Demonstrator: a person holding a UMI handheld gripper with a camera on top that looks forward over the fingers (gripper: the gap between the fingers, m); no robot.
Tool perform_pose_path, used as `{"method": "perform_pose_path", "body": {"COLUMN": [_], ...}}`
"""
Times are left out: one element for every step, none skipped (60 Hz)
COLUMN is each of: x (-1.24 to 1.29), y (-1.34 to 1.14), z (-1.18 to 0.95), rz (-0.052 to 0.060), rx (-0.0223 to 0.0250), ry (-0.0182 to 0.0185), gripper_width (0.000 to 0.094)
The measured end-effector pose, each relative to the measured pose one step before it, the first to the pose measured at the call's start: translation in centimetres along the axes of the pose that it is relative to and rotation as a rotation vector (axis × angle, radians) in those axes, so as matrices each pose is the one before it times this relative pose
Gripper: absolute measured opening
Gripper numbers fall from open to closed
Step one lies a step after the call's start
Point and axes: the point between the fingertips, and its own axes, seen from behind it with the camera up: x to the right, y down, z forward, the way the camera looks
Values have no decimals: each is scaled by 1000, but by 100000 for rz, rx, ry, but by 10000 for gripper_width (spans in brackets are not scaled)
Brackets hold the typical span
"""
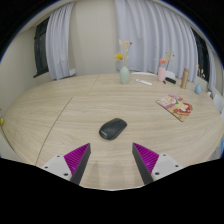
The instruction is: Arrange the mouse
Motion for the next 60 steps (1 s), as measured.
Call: {"method": "perform_pose_path", "body": {"x": [-174, -135, -128, -115, -116, -101, -210, -51, -37, -79, -50, -73, -93, -116, -134, -55, -43, -27, -34, -32, -11, -11, 40, 108, 123, -43, -109, -128, -88, -10, -93, -89, -43, -68, -51, -43, -24, 24, 38, 148, 247, 11, -10, -5, 24, 5, -5, -22, -62, -101, -145, -168, -102, -12, 54, 141, 225, 292, 323, 394], "y": [-39, -6, -5, -35, -36, -63, -119, -108, -51, -48, -48, -58, -57, -59, -87, -61, -56, -51, -67, -56, -39, -36, 2, -172, -169, -442, -288, -226, -311, -250, -239, -264, -231, -208, -215, -206, -204, -154, -142, -120, -68, -106, 64, 2, 12, 6, -29, -17, 18, 91, 74, 47, -101, -262, -369, -391, -487, -657, -799, -838], "z": [524, 502, 501, 498, 486, 475, 515, 519, 471, 473, 472, 471, 458, 426, 409, 428, 397, 438, 439, 428, 431, 398, 355, 348, 335, 308, 328, 311, 277, 278, 314, 284, 302, 282, 240, 256, 164, 206, 142, 162, 156, 65, 32, 8, -7, -12, -1, -105, -84, -79, -137, -177, -251, -292, -336, -204, -420, -414, -387, -380], "rz": [91, 56, 80, 148, 90, -28, -181, -63, -209, -219, -171, -143, -149, -172, -84, -228, -144, -159, -212, -160, -45, 81, 297, 321, 231, 90, -4, 32, -141, 16, 28, 71, 103, 122, -39, -18, -17, -42, -23, -176, -250, 176, 336, -26, -603, -892, -919, -478, -223, -5, 347, 495, 646, 721, 380, -408, -325, -207, -142, -186], "rx": [-109, -206, -200, -197, -136, -76, -139, -8, -4, -76, -115, -98, -97, -115, -225, -225, -195, -136, -125, -200, -240, -251, -325, 13, 36, 1015, 463, 83, 472, 61, 153, 264, 129, 52, 134, 35, -9, 58, -69, 63, -91, 235, -450, -267, -202, -189, 18, -234, -291, -499, -851, -971, -634, -68, 186, 355, 437, 791, 1045, 1041], "ry": [51, 130, 114, 141, 142, 181, 429, 258, 320, 321, 350, 199, 74, -32, 102, 45, 207, 234, 190, 87, 36, 118, 151, 712, 525, 104, -255, -334, -233, -240, -141, -159, -129, -133, -133, -128, -77, 33, 86, 324, 696, -142, -91, 108, 152, -9, -234, -499, -597, -637, -948, -1051, -994, -724, -496, 5, -199, 5, 5, -5], "gripper_width": [866, 864, 864, 864, 864, 863, 865, 865, 865, 864, 863, 864, 865, 863, 861, 865, 862, 861, 861, 863, 863, 864, 864, 868, 867, 864, 863, 867, 866, 865, 864, 858, 844, 830, 814, 789, 755, 711, 667, 574, 481, 465, 463, 452, 440, 426, 412, 399, 386, 376, 369, 365, 365, 366, 366, 366, 366, 367, 367, 366]}}
